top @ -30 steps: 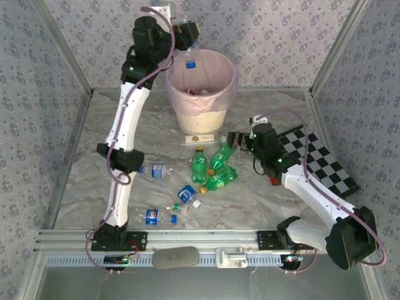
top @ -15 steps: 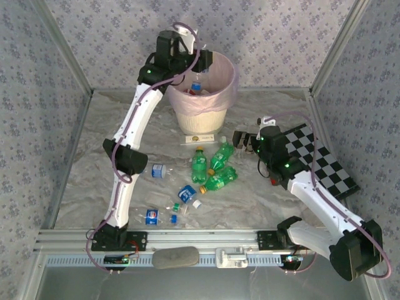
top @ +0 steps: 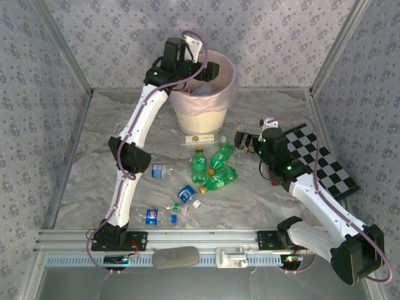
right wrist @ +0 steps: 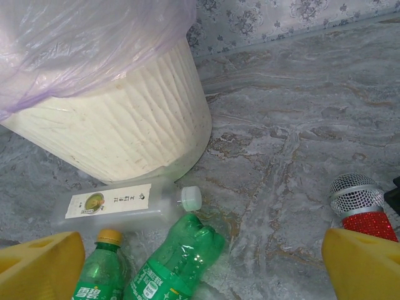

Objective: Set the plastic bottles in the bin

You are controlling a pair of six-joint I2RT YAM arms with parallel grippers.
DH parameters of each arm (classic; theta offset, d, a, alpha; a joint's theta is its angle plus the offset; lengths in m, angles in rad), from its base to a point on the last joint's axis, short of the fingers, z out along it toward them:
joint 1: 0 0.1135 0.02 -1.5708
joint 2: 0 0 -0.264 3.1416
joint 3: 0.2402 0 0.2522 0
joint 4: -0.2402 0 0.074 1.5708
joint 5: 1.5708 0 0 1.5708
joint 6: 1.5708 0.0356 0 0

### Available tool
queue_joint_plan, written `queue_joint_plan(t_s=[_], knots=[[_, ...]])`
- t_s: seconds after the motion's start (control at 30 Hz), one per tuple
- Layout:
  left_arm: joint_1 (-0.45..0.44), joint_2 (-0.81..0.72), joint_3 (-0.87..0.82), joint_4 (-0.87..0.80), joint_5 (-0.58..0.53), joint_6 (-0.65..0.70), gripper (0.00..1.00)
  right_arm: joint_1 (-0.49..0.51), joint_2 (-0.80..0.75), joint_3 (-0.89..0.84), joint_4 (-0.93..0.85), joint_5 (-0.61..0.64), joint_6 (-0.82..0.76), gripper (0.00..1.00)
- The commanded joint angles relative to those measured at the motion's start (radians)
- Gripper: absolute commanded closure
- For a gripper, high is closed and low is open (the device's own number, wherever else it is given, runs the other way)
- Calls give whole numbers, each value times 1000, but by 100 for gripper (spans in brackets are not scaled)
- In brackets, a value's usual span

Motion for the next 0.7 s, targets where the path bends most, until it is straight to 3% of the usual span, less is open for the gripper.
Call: queue_joint_plan(t_s=[0.0, 0.37, 0.67], knots=[[2, -12, 33, -1, -1, 22, 0, -6, -16, -7, 0, 7, 22, 1], [1, -80, 34, -1, 1, -14, 0, -7, 4, -15, 14, -23, 45, 1], [1, -215, -20, -89, -79, -25, 0, 0, 69, -32, 38, -60, 143, 1]])
